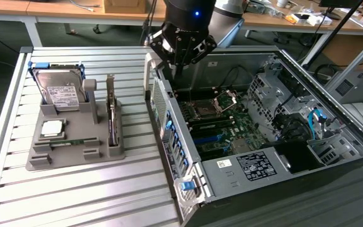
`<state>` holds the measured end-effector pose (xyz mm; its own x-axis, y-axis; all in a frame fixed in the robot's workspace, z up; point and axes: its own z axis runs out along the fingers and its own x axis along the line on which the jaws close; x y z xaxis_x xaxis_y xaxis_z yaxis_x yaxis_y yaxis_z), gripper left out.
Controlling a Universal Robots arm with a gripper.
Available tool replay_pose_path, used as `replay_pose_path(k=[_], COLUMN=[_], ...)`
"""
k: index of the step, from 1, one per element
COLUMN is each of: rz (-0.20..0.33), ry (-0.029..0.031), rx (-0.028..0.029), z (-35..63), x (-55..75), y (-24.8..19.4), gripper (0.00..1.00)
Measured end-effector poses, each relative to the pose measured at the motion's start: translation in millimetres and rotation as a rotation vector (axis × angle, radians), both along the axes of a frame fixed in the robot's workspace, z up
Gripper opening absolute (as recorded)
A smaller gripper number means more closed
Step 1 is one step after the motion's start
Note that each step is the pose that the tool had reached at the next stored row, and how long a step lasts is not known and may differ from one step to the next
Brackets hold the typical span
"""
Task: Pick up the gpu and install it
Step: 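Reach for the gpu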
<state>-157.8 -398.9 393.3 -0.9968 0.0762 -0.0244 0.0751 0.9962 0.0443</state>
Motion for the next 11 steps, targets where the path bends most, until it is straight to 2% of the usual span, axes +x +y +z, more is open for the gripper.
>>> replay_pose_path(k=[11], rz=[0.0], ry=[0.0], rx=[0.0], z=[0.0], x=[-4.2], y=[0.0], gripper=[0.11])
